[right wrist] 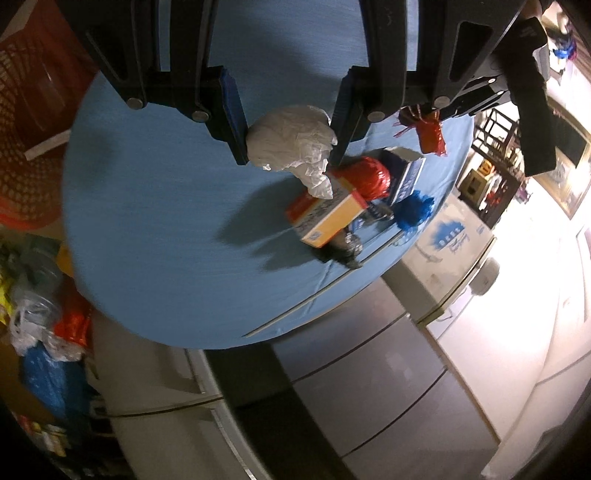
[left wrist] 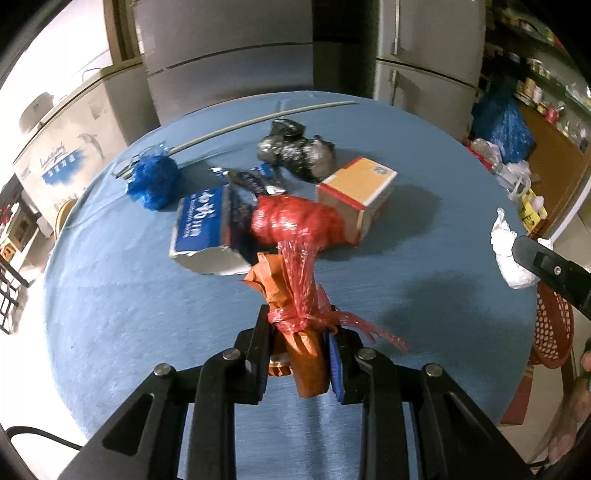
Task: Collect trash
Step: 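Carry both bags to the red basket and release the white bag from the right tool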
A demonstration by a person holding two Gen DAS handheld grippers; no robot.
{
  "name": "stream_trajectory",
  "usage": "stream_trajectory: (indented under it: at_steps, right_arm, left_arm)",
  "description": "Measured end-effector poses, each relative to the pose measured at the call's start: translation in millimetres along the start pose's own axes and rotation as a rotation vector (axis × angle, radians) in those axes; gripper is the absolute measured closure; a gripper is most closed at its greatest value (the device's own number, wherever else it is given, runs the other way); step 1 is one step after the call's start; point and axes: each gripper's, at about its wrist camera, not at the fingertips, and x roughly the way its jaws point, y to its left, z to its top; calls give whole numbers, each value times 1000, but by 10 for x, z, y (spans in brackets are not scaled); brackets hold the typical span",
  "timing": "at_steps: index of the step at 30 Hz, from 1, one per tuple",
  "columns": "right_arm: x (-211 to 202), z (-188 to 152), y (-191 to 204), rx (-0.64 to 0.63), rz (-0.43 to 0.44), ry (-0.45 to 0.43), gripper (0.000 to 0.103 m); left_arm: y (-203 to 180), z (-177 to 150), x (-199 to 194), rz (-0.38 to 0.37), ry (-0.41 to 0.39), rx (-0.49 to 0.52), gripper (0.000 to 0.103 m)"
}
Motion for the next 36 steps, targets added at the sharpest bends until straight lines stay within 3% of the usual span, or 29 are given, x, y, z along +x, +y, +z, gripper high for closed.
stream_trajectory:
  at_steps: [27, 36]
  right_arm:
    - [-575, -33, -990, 169, -168, -94, 58]
    - [-845, -102, -1410, 232, -261, -123, 58]
  left_arm:
    - [-714, 133, 16, -54, 1, 158, 76]
    - [-987, 176, 32, -92, 0, 209, 76]
